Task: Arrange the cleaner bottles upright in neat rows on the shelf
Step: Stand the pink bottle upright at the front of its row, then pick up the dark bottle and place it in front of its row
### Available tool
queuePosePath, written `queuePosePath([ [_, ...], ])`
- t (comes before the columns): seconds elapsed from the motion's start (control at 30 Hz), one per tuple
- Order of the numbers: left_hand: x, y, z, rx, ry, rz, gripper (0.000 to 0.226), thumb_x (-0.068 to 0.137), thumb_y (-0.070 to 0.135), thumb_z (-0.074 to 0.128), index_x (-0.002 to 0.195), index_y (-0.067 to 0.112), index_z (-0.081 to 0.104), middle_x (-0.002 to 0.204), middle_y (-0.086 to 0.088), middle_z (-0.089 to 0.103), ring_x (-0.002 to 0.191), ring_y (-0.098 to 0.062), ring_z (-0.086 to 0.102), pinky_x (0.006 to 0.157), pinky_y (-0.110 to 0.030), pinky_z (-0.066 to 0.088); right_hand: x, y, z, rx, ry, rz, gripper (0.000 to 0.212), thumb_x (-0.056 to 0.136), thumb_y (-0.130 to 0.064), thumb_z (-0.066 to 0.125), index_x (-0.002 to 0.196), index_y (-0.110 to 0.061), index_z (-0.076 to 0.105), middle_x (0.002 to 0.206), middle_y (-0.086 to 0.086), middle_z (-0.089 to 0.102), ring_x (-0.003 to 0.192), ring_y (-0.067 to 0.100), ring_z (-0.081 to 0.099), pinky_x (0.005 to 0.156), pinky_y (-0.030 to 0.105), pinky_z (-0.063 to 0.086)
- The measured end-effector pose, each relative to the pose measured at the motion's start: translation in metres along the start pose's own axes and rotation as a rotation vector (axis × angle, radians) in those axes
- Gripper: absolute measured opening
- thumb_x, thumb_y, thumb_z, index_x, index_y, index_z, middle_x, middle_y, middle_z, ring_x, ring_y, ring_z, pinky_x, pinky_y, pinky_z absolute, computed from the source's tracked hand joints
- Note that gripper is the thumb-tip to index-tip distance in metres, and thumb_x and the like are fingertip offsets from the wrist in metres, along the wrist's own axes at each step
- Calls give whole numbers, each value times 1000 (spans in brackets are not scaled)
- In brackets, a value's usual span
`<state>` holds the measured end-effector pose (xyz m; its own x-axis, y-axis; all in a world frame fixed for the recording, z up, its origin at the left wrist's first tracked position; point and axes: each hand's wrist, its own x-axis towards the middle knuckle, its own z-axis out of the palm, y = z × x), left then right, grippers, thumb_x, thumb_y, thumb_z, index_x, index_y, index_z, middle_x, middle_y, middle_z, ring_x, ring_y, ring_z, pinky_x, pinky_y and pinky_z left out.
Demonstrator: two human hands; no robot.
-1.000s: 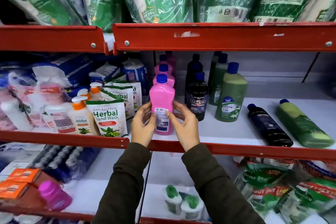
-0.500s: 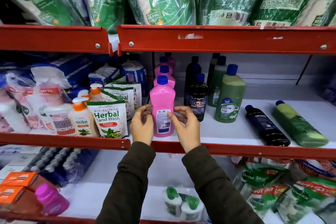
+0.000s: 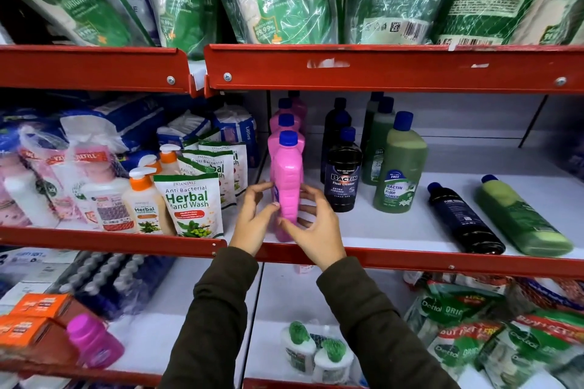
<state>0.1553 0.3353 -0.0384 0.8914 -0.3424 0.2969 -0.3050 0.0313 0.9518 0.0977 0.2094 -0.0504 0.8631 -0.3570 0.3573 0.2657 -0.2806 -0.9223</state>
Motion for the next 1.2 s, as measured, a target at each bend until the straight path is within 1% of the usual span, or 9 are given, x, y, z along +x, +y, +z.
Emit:
queuePosePath([
  [0.1, 0, -1, 2, -79, 52, -20, 24, 88, 14, 49, 105, 32, 50, 121, 7, 56, 116, -2, 51, 103, -30, 37, 3, -1, -6, 4, -19, 20, 60, 75, -18, 84, 124, -19, 48, 115, -11, 61, 108, -1, 62, 90, 14, 53],
  [0.27, -1, -5, 7, -133, 144, 8, 33, 95, -4, 37, 116, 21, 42, 125, -6, 52, 119, -19, 53, 90, -23, 48, 9, -1, -16, -41, -54, 29, 47, 83, -15, 76, 125, -19, 55, 114, -7, 63, 106, 8, 62, 92, 19, 52],
  [0.4, -2, -3, 9, -146, 171, 26, 39, 97, 0, 39, 127, 25, 37, 118, 8, 55, 113, -10, 56, 86, -21, 51, 13, -3, -17, -60, -66, 57, 53, 87, -12, 72, 136, -16, 54, 122, 3, 64, 108, 13, 60, 97, 33, 54],
  [0.6, -7, -2, 16, -104, 203, 7, 38, 97, 2, 41, 130, 19, 44, 126, 0, 55, 111, -8, 56, 75, -8, 52, 11, -1, -16, -85, -71, 41, 59, 89, -13, 70, 143, -19, 47, 133, 7, 63, 111, 9, 60, 89, 14, 52],
  [0.73, -18, 2, 33, -13, 517, 113, 30, 96, 5, 46, 125, 11, 53, 127, -9, 57, 111, -14, 55, 75, 0, 45, 0, -2, -39, -47, 36, 16, 52, 90, -15, 69, 138, -21, 51, 134, 1, 60, 117, 13, 59, 95, 27, 52],
  [0.83, -25, 9, 59, 42, 672, 218, 22, 96, 9, 45, 114, 13, 58, 117, -8, 57, 103, -14, 55, 82, -8, 46, -4, 2, -76, -87, 150, -20, 39, 90, -17, 67, 128, -21, 59, 125, 1, 64, 112, 16, 62, 91, 29, 53],
  [0.97, -29, 16, 111, 99, 573, 274, 22, 92, 10, 48, 110, 19, 56, 108, -1, 57, 97, -17, 57, 85, -28, 47, -8, 0, -136, -206, 279, -42, 29, 90, -16, 66, 118, -23, 64, 119, 2, 67, 110, 18, 63, 98, 36, 52],
  [1.1, -31, 28, 174, -6, 400, 209, 28, 92, 6, 51, 114, 24, 51, 100, 7, 59, 83, 3, 55, 69, -11, 43, -7, 2, -212, -437, 431, 2, 27, 93, -19, 59, 119, -14, 66, 122, 13, 65, 116, 30, 60, 105, 43, 47],
  [1.2, -23, 27, 221, 20, 204, 129, 27, 92, 6, 53, 112, 23, 52, 105, 0, 64, 85, 1, 58, 71, -8, 43, -3, 8, -264, -689, 391, 240, 35, 98, -18, 50, 125, 0, 62, 123, 29, 63, 116, 47, 57, 103, 50, 44],
])
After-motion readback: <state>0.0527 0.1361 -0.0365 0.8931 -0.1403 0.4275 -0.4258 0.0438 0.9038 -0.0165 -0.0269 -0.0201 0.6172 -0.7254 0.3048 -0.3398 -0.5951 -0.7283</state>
